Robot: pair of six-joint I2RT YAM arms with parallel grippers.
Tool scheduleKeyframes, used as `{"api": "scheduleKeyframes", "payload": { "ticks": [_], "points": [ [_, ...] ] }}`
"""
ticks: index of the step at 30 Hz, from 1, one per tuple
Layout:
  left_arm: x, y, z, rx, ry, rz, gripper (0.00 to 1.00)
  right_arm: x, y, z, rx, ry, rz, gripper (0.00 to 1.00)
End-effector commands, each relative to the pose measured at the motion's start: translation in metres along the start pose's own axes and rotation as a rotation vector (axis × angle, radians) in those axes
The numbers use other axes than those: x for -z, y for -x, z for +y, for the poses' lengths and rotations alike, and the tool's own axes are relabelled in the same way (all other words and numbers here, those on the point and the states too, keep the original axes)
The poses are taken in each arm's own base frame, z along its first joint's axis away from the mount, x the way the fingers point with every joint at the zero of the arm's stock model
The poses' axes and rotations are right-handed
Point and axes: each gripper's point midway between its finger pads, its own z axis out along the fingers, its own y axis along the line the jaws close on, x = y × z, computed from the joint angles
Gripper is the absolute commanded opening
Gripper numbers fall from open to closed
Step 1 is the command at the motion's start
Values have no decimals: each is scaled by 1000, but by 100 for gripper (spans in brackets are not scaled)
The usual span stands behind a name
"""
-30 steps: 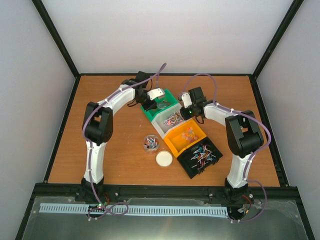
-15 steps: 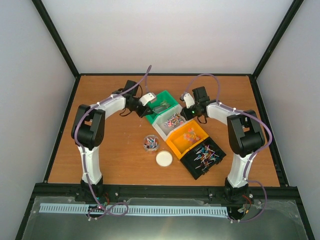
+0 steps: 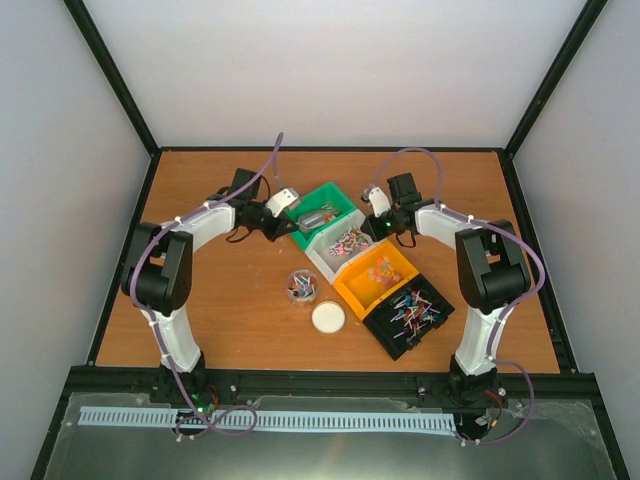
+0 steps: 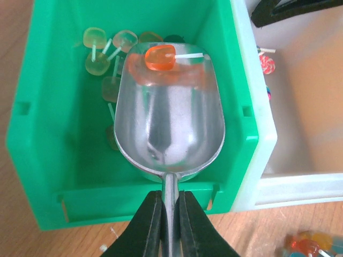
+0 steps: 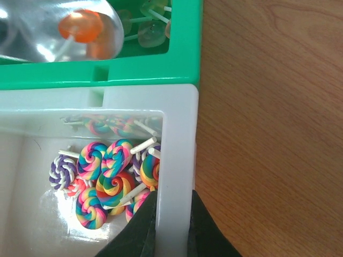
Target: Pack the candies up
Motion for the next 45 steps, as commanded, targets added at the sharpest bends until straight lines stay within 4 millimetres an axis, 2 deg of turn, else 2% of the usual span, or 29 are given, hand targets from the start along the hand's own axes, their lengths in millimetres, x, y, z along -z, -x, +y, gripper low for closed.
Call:
{"api": "scheduleKeyframes", "payload": {
  "ticks": [1,9,15,23,27,30,32,35,40,45],
  "points": [
    [18,26,-3,-49,1,-119,1,16,24,6,29,47,-94,3],
    [36,22,-7,-109,38,-179,1,19,24,4,12,63,-102,3],
    [59,29,-12,-199,70,-289,1,20,23,4,12,65,-105,3],
    [70,38,-11,-243,86,-299,1,17,21,2,8,60,-101,3],
    [82,38,-21,-269,43,-236,1,16,20,0,6,53,-95,4],
    [96,21,-33,-263,-21,-156,1,14,19,1,4,58,-91,10],
    [105,2,-50,-265,-76,-85,1,14,21,0,1,59,-91,16],
    [121,-15,-72,-323,-118,-37,1,16,23,0,3,55,-92,25],
    [148,-28,-103,-386,-142,-52,1,19,25,1,10,56,-79,46],
    [165,-45,-127,-433,-142,-30,1,23,28,5,15,74,-63,65]
  ]
}}
